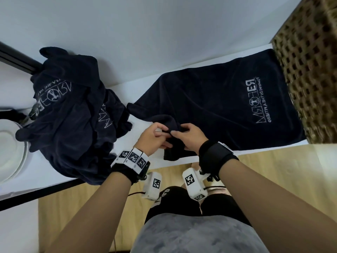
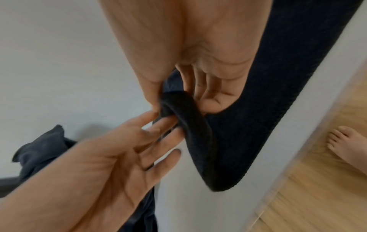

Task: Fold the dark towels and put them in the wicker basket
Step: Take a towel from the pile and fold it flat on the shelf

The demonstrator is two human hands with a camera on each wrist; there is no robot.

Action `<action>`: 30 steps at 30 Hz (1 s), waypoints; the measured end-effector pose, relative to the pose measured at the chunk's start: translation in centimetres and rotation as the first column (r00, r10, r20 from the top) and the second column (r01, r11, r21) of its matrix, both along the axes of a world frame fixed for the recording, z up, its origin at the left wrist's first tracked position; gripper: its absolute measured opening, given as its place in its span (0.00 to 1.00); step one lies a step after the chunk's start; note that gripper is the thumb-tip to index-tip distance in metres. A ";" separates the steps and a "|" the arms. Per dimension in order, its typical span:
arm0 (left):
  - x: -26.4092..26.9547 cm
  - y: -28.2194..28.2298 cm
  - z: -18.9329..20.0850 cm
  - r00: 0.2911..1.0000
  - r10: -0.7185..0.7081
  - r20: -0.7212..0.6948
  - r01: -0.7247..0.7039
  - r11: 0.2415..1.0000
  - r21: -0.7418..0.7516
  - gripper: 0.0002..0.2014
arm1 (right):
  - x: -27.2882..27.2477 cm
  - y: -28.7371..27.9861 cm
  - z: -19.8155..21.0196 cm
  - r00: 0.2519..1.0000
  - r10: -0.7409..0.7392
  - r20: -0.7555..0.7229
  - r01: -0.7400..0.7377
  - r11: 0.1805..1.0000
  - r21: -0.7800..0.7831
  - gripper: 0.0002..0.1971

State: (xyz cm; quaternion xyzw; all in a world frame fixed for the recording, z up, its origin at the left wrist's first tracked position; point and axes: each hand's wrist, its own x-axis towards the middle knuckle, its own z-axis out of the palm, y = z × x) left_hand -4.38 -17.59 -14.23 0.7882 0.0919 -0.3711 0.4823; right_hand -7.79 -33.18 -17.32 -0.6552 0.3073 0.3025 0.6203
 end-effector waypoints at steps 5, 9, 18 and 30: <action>4.8 1.7 -2.4 0.906 -0.197 0.375 -0.046 0.834 0.550 0.17 | -0.9 -2.0 -1.4 0.993 -0.030 -0.110 0.023 0.998 -0.064 0.21; 8.6 2.9 -4.1 0.865 -0.435 0.250 0.155 0.706 0.691 0.30 | -1.2 -3.1 -1.6 0.989 -0.100 -0.113 0.092 0.993 -0.070 0.09; 11.2 1.6 -3.6 0.971 -0.151 0.187 -0.028 0.700 0.713 0.12 | -1.7 -5.1 -1.6 0.960 -0.278 -0.029 0.273 0.955 -0.115 0.23; 13.8 -11.9 2.2 0.919 0.332 0.211 -0.221 0.879 -0.421 0.12 | -7.7 -12.1 2.4 0.752 -0.642 0.149 0.644 0.764 0.036 0.19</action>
